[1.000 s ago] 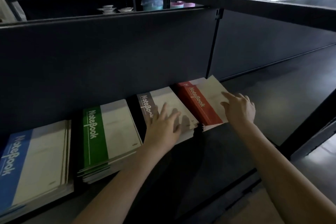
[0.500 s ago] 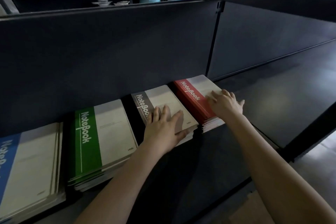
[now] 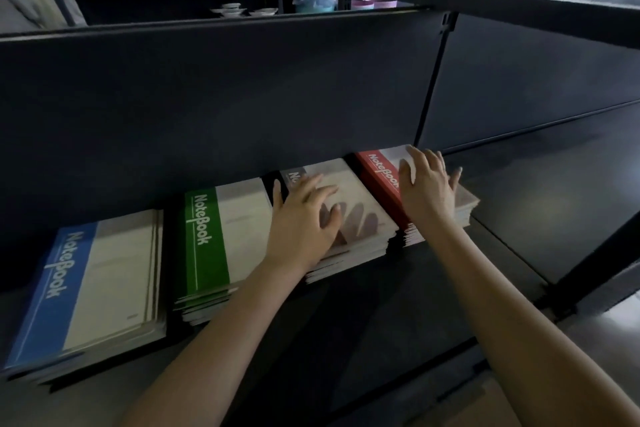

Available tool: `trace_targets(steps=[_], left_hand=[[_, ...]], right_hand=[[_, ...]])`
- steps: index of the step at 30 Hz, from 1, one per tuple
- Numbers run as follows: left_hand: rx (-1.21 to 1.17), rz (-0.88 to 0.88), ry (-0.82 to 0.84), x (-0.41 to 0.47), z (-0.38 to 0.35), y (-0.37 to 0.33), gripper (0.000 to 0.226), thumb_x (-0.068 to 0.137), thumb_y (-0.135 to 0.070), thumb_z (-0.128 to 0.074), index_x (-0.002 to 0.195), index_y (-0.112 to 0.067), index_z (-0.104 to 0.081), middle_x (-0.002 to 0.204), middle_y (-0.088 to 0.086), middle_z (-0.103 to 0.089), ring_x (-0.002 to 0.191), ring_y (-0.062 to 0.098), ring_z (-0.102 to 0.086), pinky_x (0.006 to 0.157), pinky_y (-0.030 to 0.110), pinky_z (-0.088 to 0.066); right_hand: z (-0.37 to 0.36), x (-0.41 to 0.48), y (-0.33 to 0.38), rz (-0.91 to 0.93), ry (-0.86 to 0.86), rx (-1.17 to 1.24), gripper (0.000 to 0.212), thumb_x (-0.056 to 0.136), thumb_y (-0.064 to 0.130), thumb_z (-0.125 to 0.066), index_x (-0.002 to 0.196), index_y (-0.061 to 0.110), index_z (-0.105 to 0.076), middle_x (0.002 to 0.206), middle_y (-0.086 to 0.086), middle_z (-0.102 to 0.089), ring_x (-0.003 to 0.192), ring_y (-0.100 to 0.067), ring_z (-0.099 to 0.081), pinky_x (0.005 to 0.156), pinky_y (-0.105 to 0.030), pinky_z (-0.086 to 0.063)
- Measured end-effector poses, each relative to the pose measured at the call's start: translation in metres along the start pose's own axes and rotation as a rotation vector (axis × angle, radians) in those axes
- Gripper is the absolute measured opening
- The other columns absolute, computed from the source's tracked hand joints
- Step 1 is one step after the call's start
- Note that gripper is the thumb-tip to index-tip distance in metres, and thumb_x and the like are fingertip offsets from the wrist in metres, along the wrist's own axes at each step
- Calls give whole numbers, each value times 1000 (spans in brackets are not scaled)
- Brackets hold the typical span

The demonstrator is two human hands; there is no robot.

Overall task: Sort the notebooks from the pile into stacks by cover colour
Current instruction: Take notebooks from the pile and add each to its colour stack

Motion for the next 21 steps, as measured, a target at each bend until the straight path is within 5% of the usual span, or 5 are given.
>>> trace_targets(steps=[5,10,16,21], left_hand=[[-81,67,-100,-26,30,26,28,95,-21,-52,120,-21,-65,139,-5,-51,135,10,-37,119,42,-3],[-42,156,-168,-56,74,67,43,89,-38,-40,114,-18,-68,133,-2,-57,129,14,-45,118,29,-8],[33,294,-240,-108,139,127,35,90,-26,-48,119,-14,-65,131,3,-58,124,21,-49,108,41,-37],[151,426,-274,-157,195,177,32,91,-12,-59,122,-14,-63,135,5,-55,130,26,-45,113,47,-30]], right_hand=[[-21,-21,68,170,67,137,44,101,35,-33,143,22,-39,149,-3,-36,143,-19,-22,118,-48,3],[-53,-50,147,316,263,246,47,102,34,-36,147,21,-34,156,-4,-24,146,-18,-11,120,-40,-5],[-90,-101,244,500,429,294,48,101,32,-39,147,20,-33,158,-6,-18,145,-23,-14,118,-43,-18],[-119,-146,323,619,531,332,48,102,32,-38,148,21,-30,159,-4,-14,146,-21,-10,120,-36,-8]])
Point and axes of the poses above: each hand's wrist, its own x-axis towards the middle knuckle, its own z-axis out of the back of the hand, y = z × x, the point moved 2 cm from there along x, towards the middle knuckle
